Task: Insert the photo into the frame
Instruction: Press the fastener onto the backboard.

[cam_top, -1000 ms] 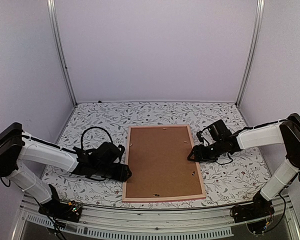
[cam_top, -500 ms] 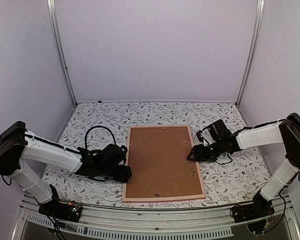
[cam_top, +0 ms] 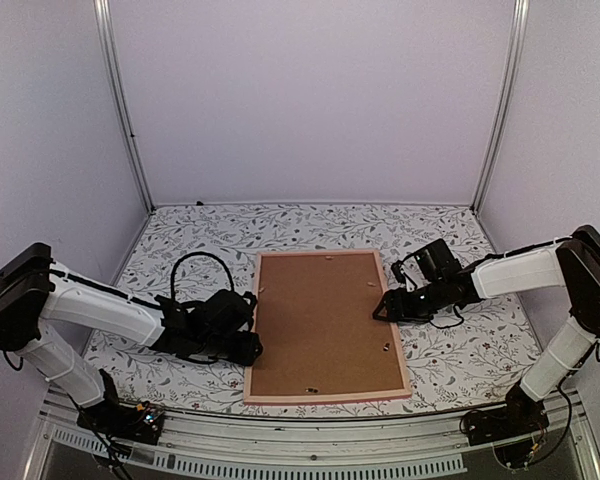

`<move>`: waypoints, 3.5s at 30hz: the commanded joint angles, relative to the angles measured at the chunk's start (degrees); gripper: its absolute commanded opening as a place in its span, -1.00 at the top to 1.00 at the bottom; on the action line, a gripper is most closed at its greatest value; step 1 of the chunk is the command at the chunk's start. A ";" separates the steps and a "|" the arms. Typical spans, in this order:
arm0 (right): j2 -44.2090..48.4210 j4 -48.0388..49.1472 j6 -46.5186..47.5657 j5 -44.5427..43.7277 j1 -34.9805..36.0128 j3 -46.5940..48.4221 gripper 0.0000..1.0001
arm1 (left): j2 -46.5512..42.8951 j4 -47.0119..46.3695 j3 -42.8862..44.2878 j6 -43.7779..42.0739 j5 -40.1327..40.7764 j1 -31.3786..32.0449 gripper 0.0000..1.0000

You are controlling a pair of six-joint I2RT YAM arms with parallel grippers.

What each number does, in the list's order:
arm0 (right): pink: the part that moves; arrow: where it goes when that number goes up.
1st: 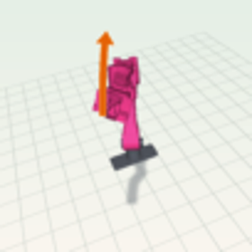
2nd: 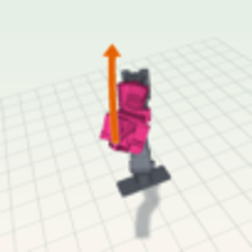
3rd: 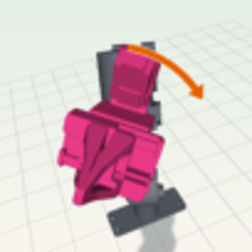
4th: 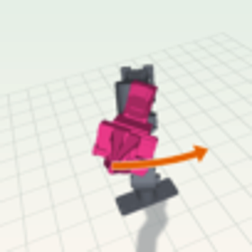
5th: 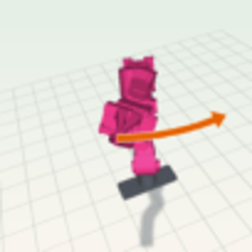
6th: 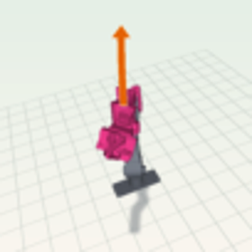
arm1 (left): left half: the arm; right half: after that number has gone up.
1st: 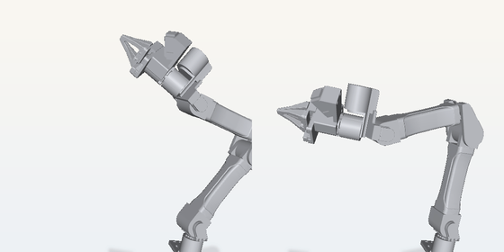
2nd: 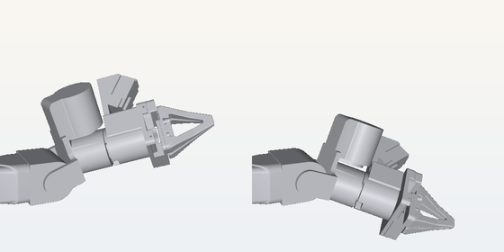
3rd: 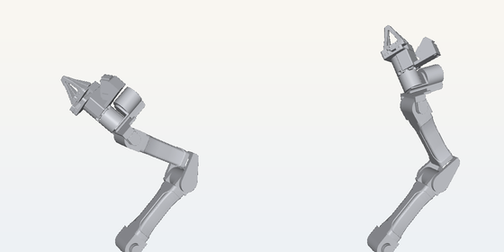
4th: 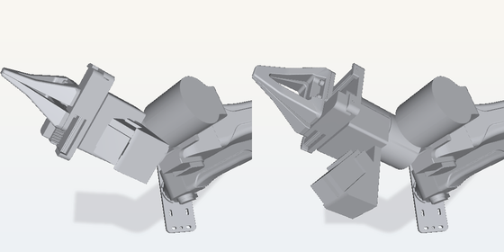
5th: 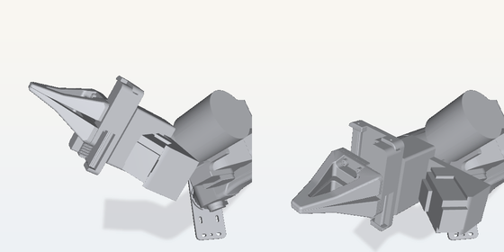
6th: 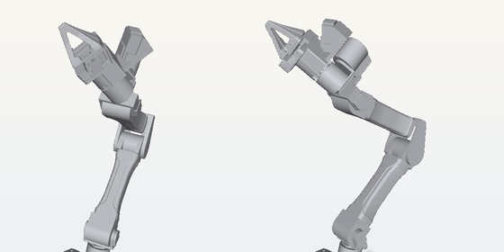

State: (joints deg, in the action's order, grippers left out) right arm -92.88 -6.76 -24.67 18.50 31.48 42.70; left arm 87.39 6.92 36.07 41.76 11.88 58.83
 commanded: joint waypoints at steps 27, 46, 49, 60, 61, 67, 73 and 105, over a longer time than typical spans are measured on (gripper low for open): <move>-1.78 -2.08 -0.30 -0.11 0.51 -1.30 -0.46 | -0.22 5.08 -1.54 -1.55 1.19 0.70 0.37; -1.64 -2.38 0.06 0.01 0.51 -0.95 -0.46 | -3.60 -2.67 -4.61 -2.95 -0.89 0.51 0.80; -1.56 -2.30 0.14 0.00 0.51 -0.94 -0.46 | -4.43 -3.29 -5.16 -3.06 -1.07 0.15 0.90; -0.96 -0.36 -0.06 1.17 0.59 -1.67 -0.46 | -4.52 0.95 -1.26 -3.30 -3.66 -0.30 -0.10; -0.76 -0.04 -0.24 1.07 0.79 -1.99 -0.46 | -4.51 1.71 -0.74 -3.46 -3.55 -0.33 -0.13; 1.08 1.52 -2.26 0.53 2.78 -3.46 -0.46 | -3.81 6.29 2.52 -6.74 -2.42 -0.29 -0.19; 3.32 3.14 -5.83 -0.97 7.13 -4.64 -0.45 | -0.01 13.94 9.16 -10.33 -1.68 -0.69 -0.08; 1.84 4.26 -5.98 -2.51 11.49 -4.19 -0.46 | -1.37 27.78 11.02 -15.35 -3.92 -10.47 0.14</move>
State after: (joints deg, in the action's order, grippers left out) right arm -89.43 -1.08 -31.68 15.97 42.37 37.56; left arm 87.64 34.70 47.83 26.57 8.47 49.80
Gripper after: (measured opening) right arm 0.728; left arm 0.449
